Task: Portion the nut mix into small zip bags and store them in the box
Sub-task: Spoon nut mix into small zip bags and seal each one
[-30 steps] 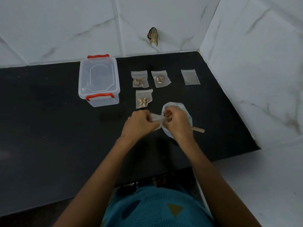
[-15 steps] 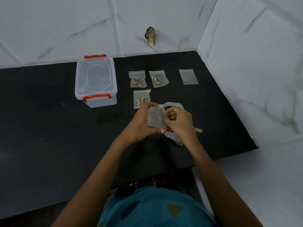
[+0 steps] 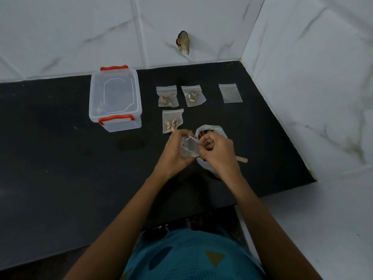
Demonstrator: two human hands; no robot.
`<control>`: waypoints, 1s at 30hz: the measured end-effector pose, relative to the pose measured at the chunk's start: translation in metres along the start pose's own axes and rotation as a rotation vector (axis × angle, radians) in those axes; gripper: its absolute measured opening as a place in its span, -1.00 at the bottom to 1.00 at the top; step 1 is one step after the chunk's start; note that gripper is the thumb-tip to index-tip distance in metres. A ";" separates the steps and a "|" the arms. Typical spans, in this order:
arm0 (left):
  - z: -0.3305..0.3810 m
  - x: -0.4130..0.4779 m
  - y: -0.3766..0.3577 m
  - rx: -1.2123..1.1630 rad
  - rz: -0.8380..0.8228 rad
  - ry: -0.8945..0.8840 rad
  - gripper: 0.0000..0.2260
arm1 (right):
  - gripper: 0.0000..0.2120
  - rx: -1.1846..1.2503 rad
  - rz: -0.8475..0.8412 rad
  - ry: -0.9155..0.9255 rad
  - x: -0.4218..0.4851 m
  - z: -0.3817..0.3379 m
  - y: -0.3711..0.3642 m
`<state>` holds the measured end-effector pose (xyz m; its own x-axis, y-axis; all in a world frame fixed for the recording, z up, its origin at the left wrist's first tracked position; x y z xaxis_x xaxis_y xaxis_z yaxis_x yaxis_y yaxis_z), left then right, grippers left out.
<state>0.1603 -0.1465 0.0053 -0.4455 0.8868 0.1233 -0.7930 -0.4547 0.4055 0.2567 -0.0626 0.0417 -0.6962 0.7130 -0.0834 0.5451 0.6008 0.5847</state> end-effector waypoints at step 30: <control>-0.055 -0.009 -0.029 -0.293 -0.204 0.213 -0.61 | -0.88 0.486 0.194 -0.440 0.000 0.090 0.037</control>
<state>0.1647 -0.1458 -0.0570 -0.3188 0.9381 -0.1351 -0.9448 -0.3033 0.1236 0.3195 -0.0079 -0.0093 -0.3659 0.8433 -0.3936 0.8604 0.4677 0.2022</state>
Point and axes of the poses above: each hand's wrist, its own x-axis towards the middle knuckle, its own y-axis out of the back of the hand, z = x × y, the point moved 4 cm from there along x, towards the middle knuckle, and after that the axes turned 3 degrees about -z, right-handed, at the moved point
